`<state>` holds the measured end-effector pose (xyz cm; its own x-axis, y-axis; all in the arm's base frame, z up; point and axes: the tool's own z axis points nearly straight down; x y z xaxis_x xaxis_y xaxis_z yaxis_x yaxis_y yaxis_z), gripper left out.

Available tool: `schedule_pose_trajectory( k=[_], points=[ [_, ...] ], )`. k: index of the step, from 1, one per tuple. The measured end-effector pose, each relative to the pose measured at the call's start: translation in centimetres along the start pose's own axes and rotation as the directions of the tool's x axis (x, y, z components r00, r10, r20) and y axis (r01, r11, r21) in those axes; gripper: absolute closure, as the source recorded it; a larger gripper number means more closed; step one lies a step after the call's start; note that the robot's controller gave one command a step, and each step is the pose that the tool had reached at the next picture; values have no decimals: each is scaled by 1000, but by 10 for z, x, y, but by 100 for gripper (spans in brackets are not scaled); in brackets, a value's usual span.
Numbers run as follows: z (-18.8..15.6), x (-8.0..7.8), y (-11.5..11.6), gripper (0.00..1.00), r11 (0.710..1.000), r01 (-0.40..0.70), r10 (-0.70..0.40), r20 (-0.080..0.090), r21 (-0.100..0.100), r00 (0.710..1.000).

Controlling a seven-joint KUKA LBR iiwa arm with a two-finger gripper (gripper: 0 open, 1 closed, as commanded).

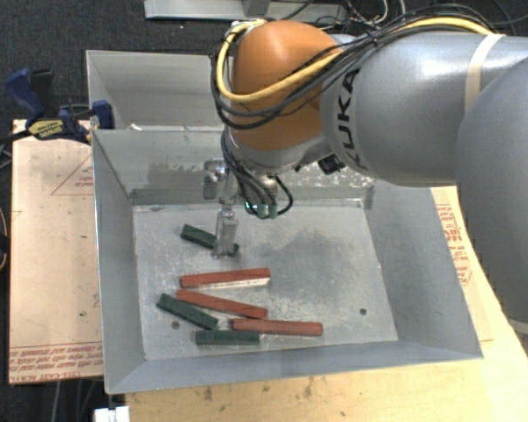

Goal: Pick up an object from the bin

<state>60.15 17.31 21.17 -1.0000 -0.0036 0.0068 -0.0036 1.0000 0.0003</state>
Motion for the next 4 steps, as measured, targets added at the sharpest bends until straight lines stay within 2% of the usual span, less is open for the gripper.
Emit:
schedule_pose_trajectory(
  k=[1,2,3,4],
  points=[
    [-5,-2,-1,0,1000,-3,3,8,-1,1000],
    [63,0,-7,0,999,43,-43,12,-1,999],
    [86,-1,-8,0,998,57,-57,11,-1,998],
    [91,1,-29,0,946,323,-323,1,0,946]
  ],
)
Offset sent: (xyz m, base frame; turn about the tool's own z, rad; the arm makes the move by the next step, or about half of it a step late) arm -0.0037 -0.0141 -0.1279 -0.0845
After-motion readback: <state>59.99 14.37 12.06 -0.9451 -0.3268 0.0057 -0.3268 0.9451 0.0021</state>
